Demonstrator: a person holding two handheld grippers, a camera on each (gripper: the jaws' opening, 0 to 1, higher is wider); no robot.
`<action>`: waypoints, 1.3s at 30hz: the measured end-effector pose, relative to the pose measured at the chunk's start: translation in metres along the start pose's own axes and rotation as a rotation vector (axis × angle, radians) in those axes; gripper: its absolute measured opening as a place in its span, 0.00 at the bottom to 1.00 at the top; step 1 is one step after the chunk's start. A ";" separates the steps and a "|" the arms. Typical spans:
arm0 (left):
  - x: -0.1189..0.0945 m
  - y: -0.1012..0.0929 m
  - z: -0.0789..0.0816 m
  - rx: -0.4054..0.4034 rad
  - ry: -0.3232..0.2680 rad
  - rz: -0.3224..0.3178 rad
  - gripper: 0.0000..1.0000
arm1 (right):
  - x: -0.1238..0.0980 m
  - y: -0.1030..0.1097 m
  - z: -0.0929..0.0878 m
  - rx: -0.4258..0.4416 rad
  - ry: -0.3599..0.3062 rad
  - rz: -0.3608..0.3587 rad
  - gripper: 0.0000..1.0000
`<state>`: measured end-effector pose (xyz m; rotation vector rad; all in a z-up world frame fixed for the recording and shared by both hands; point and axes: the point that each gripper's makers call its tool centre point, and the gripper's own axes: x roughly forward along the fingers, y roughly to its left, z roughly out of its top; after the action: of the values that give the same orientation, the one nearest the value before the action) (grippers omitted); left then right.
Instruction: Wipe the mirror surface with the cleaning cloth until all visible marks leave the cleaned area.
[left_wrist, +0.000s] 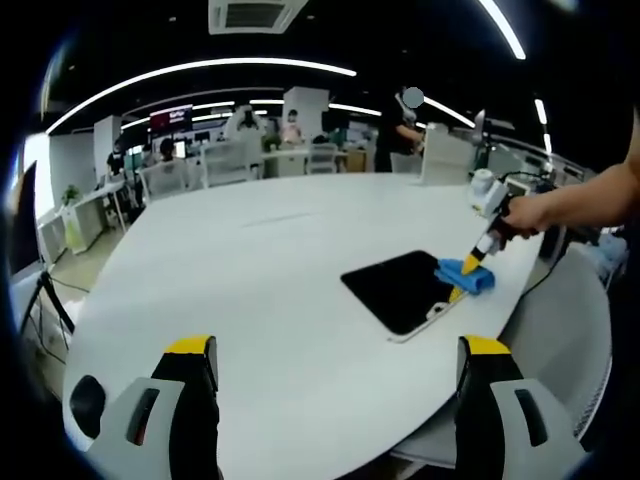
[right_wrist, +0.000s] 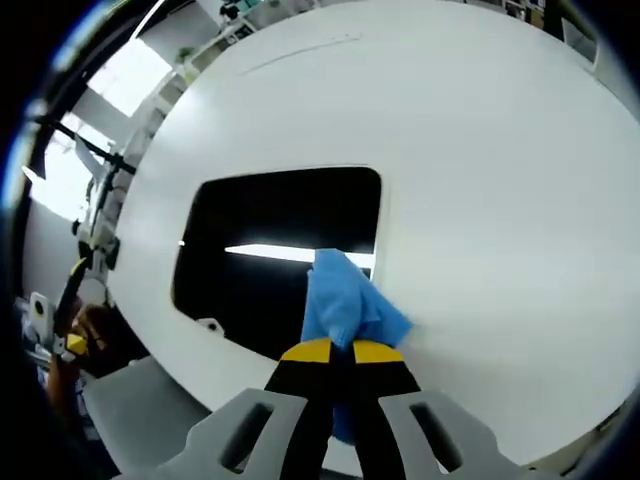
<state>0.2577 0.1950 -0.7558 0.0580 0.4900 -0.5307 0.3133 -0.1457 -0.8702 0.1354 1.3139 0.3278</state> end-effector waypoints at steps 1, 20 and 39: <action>0.000 0.001 -0.001 -0.003 0.001 0.002 1.00 | 0.000 0.000 0.002 0.002 0.000 0.000 0.00; 0.009 -0.007 0.004 -0.006 0.001 -0.001 1.00 | 0.012 -0.012 0.058 -0.039 0.017 -0.041 0.00; 0.003 -0.002 -0.001 -0.017 0.020 0.024 1.00 | 0.018 -0.021 0.089 -0.015 0.003 -0.046 0.00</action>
<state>0.2581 0.1919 -0.7583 0.0534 0.5126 -0.5024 0.4061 -0.1523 -0.8707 0.0926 1.3150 0.2989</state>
